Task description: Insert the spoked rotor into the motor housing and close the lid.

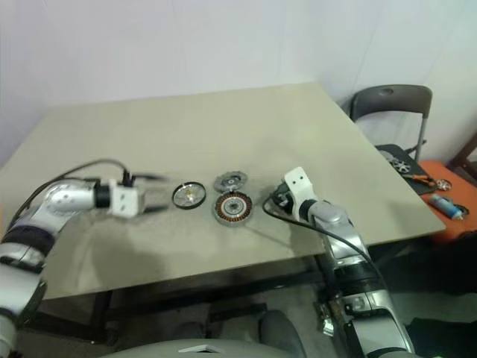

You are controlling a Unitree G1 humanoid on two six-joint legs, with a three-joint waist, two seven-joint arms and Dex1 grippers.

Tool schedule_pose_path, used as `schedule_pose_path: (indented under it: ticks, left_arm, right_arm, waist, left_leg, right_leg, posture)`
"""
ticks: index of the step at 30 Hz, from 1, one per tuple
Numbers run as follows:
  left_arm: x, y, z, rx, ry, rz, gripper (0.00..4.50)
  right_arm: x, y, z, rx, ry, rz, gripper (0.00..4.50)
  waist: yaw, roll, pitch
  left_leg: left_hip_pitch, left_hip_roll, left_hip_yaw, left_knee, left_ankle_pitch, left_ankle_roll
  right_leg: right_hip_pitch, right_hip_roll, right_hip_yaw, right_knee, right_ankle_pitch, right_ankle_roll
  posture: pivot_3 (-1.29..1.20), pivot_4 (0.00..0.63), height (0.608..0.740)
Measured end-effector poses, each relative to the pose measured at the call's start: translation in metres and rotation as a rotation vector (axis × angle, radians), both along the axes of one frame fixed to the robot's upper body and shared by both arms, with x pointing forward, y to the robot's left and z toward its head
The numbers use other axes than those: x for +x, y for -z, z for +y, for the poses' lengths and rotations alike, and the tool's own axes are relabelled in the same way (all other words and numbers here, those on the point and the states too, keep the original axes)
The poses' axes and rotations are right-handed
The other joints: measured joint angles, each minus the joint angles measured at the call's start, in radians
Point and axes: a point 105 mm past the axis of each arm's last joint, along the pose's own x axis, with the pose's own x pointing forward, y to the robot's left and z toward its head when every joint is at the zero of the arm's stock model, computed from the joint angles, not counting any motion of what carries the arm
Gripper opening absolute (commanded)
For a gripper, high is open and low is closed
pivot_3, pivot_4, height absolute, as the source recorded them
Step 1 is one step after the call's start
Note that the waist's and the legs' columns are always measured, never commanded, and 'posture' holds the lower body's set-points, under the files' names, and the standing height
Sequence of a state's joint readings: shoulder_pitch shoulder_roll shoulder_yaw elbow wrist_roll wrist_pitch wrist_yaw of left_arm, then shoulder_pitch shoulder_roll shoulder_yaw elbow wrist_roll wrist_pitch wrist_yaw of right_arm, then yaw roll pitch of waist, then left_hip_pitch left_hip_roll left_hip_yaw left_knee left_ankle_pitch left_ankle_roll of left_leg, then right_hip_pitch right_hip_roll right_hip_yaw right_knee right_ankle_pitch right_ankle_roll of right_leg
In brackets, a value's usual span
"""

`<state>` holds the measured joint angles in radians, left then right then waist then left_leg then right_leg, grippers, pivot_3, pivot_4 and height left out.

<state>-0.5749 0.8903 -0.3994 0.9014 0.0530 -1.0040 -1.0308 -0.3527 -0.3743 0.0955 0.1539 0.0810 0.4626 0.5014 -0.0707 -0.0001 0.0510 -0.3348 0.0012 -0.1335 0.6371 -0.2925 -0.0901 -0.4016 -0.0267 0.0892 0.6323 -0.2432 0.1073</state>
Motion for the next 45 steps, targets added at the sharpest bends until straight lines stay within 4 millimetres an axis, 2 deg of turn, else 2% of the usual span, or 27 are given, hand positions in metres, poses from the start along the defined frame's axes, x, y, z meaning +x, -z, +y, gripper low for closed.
schedule_pose_path:
  ticks: [2,4,6,7,9,11,13,17,20,22,26,28,30,33,38,41,45]
  left_arm:
    - [-0.002,0.0,0.007,0.016,-0.013,0.015,3.61]
    - [0.007,-0.01,0.012,-0.015,-0.067,-0.024,3.61]
    - [0.023,-0.029,0.007,-0.086,-0.107,-0.104,3.61]
    - [0.03,-0.04,0.001,-0.142,-0.12,-0.157,3.61]
    - [0.041,-0.054,-0.007,-0.234,-0.147,-0.239,3.61]
    - [0.047,-0.058,-0.009,-0.313,-0.204,-0.253,3.61]
    - [0.054,-0.061,-0.011,-0.441,-0.304,-0.218,3.61]
    - [0.071,-0.075,-0.018,-0.766,-0.529,-0.064,3.61]
    - [0.076,-0.085,-0.016,-0.842,-0.627,0.016,3.61]
    - [0.078,-0.08,-0.008,-0.859,-0.716,0.055,3.61]
    - [0.08,-0.063,0.002,-0.834,-0.848,0.086,3.61]
    - [0.08,-0.056,0.004,-0.832,-0.885,0.087,3.61]
    - [0.078,-0.048,0.002,-0.833,-0.905,0.103,3.61]
    - [0.075,-0.041,-0.003,-0.839,-0.913,0.122,3.61]
    - [0.076,-0.047,-0.005,-0.843,-0.919,0.074,3.61]
    - [0.075,-0.045,-0.009,-0.852,-0.921,0.067,3.61]
    - [0.072,-0.04,-0.007,-0.849,-0.94,0.066,3.61]
  right_arm:
    - [-0.002,-0.003,0.009,0.042,-0.022,0.016,2.25]
    - [-0.005,-0.02,0.039,0.171,-0.102,0.035,2.25]
    - [-0.011,-0.056,0.078,0.295,-0.25,0.014,2.25]
    - [-0.014,-0.075,0.091,0.317,-0.326,-0.004,2.25]
    - [-0.024,-0.107,0.107,0.338,-0.461,-0.039,2.25]
    - [-0.033,-0.116,0.114,0.346,-0.549,0.001,2.25]
    - [-0.033,-0.106,0.122,0.323,-0.577,0.073,2.25]
    - [-0.028,-0.066,0.144,0.24,-0.567,0.22,2.25]
    - [-0.02,-0.046,0.153,0.066,-0.557,0.185,2.25]
    - [-0.01,-0.038,0.156,-0.051,-0.539,0.117,2.25]
    - [-0.01,-0.037,0.17,-0.204,-0.625,-0.038,2.25]
    - [-0.017,-0.037,0.187,-0.218,-0.689,-0.076,2.25]
    - [-0.024,-0.034,0.198,-0.232,-0.74,-0.091,2.25]
    - [-0.024,-0.03,0.209,-0.256,-0.777,-0.099,2.25]
    - [-0.002,-0.052,0.222,-0.239,-0.754,-0.154,2.25]
    - [0.016,-0.062,0.224,-0.194,-0.672,-0.151,2.25]
    - [0.027,-0.055,0.22,-0.123,-0.579,-0.079,2.25]
  waist:
    - [0.005,0.0,0.0]
    - [0.005,0.0,0.0]
    - [0.004,0.0,0.0]
    - [0.007,0.0,0.0]
    - [0.013,-0.002,-0.001]
    - [0.016,-0.004,-0.002]
    - [0.014,-0.004,-0.002]
    - [0.002,-0.004,-0.002]
    - [-0.005,-0.004,-0.002]
    - [-0.009,-0.004,-0.002]
    - [-0.006,-0.004,-0.002]
    - [-0.004,-0.004,-0.002]
    - [-0.002,-0.004,-0.002]
    - [0.001,-0.004,-0.003]
    - [-0.002,-0.004,-0.003]
    - [-0.002,-0.004,-0.003]
    - [-0.002,-0.004,-0.003]
  left_leg:
    - [-0.001,0.0,-0.001,0.002,0.0,0.0]
    - [-0.002,0.0,-0.002,0.006,0.0,0.0]
    - [-0.002,0.0,-0.002,0.01,0.0,0.0]
    - [-0.002,0.0,-0.003,0.011,0.0,0.0]
    - [0.0,-0.001,-0.004,0.01,0.0,0.0]
    - [0.0,-0.001,-0.004,0.01,0.0,0.0]
    - [0.0,-0.001,-0.004,0.009,0.0,0.001]
    - [-0.003,-0.001,-0.005,0.01,0.0,0.001]
    - [-0.003,-0.001,-0.005,0.009,0.0,0.001]
    - [-0.002,-0.001,-0.005,0.009,0.0,0.001]
    - [-0.003,-0.001,-0.005,0.009,0.0,0.0]
    - [-0.003,-0.001,-0.005,0.009,0.0,0.0]
    - [-0.003,-0.001,-0.005,0.009,0.0,0.0]
    - [-0.003,-0.001,-0.005,0.009,0.0,0.0]
    - [-0.002,-0.001,-0.006,0.008,0.0,0.0]
    - [-0.003,-0.001,-0.006,0.008,0.0,0.0]
    - [-0.003,-0.001,-0.006,0.007,0.0,0.0]
  right_leg:
    - [0.0,0.0,-0.001,0.001,0.0,0.0]
    - [0.0,0.0,-0.001,0.003,0.0,0.001]
    - [0.001,0.001,-0.001,0.005,-0.002,0.004]
    - [0.003,0.001,-0.001,0.004,-0.002,0.004]
    - [0.006,0.001,-0.001,0.002,-0.002,0.004]
    - [0.006,0.001,-0.001,0.002,-0.002,0.004]
    - [0.005,0.0,-0.001,0.002,-0.001,0.003]
    - [0.001,0.001,-0.002,0.006,0.0,0.002]
    - [0.0,0.001,-0.001,0.005,0.0,0.001]
    - [0.0,0.001,-0.001,0.006,0.0,0.001]
    - [-0.001,0.001,-0.001,0.005,0.0,0.001]
    - [-0.001,0.001,-0.001,0.005,0.0,0.001]
    - [-0.001,0.001,-0.001,0.005,0.0,0.001]
    - [0.0,0.001,-0.002,0.005,0.0,0.001]
    - [-0.001,0.001,-0.002,0.006,0.0,0.0]
    - [-0.001,0.001,-0.002,0.005,0.0,0.0]
    - [-0.001,0.001,-0.002,0.004,0.0,0.0]
  posture:
    - [0.0,0.0,0.74]
    - [0.0,0.0,0.74]
    - [0.0,0.0,0.74]
    - [0.0,0.0,0.74]
    - [0.0,0.0,0.74]
    - [0.0,0.0,0.74]
    - [0.0,0.0,0.74]
    - [0.0,0.0,0.74]
    - [0.0,0.0,0.74]
    - [0.0,0.0,0.74]
    - [0.0,0.0,0.74]
    - [0.0,0.0,0.74]
    - [0.0,0.0,0.74]
    - [0.0,0.0,0.74]
    - [0.0,0.0,0.74]
    - [0.0,0.0,0.74]
    - [0.0,0.0,0.74]
